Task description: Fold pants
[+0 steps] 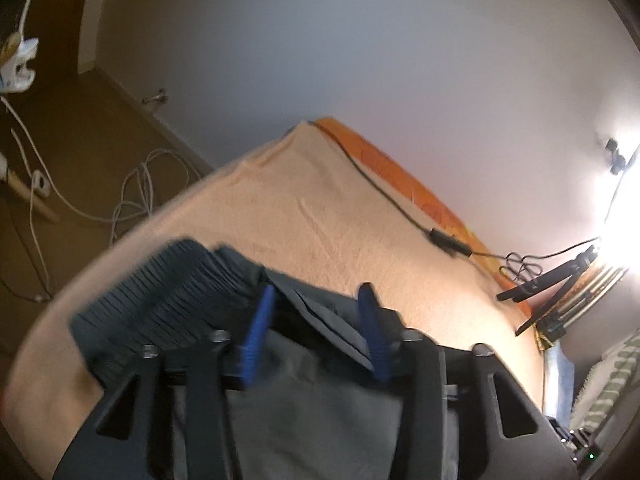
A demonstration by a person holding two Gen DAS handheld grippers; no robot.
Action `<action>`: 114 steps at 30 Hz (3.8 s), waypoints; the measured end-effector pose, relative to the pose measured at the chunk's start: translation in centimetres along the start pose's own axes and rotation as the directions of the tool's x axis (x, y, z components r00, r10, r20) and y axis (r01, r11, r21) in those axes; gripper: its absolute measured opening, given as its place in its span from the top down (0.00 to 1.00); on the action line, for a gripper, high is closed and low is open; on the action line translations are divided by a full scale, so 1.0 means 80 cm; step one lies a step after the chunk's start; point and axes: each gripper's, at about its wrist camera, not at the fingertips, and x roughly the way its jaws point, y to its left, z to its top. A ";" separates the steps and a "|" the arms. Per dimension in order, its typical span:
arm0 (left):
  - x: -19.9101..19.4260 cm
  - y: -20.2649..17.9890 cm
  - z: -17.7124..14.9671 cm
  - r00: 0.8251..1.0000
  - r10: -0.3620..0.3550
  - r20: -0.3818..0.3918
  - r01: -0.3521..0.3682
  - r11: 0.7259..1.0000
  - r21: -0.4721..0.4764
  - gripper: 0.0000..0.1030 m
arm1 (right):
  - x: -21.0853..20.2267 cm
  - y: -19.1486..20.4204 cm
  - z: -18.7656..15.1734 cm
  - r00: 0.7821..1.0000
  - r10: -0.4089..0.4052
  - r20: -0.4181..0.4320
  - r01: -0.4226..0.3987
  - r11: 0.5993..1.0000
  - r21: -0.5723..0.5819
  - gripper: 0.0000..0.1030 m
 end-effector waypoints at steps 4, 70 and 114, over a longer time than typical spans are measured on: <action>-0.049 0.026 0.023 0.997 -0.016 0.076 0.015 1.000 0.010 0.56 | -0.021 0.002 0.005 0.999 0.023 0.025 -0.024 1.000 0.003 0.63; -0.057 0.112 -0.069 0.996 0.076 0.037 -0.077 0.997 0.026 0.71 | 0.014 0.432 0.476 0.626 0.772 0.111 -0.715 0.625 -0.312 0.98; -0.044 0.141 -0.043 0.991 0.122 0.054 -0.122 0.993 0.002 0.88 | -0.025 0.402 0.461 0.648 0.746 0.154 -0.701 0.663 -0.263 0.62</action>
